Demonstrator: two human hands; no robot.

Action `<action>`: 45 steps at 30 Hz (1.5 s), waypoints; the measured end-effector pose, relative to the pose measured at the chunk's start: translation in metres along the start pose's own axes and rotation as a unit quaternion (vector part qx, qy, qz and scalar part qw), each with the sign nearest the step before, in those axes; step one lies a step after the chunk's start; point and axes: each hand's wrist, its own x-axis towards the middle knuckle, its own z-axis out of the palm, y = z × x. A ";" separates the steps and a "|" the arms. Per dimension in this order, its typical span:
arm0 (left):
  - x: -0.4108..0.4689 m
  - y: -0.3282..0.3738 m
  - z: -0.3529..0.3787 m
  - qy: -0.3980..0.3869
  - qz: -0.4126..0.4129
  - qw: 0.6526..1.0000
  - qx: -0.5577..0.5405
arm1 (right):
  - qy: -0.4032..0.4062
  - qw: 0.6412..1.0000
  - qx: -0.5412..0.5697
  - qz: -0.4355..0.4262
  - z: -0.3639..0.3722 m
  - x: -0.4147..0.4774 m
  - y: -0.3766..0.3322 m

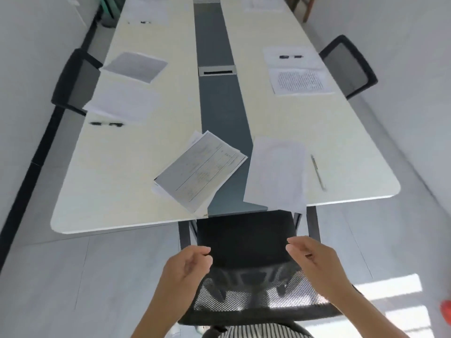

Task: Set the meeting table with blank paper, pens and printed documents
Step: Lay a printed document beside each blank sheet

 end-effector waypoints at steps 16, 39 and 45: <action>0.091 0.024 0.118 -0.073 -0.037 0.964 0.251 | -0.102 0.932 -0.336 -0.088 0.030 0.243 0.068; 0.228 0.006 0.162 -0.184 0.098 0.805 0.556 | 0.028 0.998 -0.010 0.048 -0.017 0.298 0.032; 0.231 0.008 0.155 -0.199 0.104 0.810 0.541 | -0.013 0.995 -0.069 0.069 0.016 0.318 0.015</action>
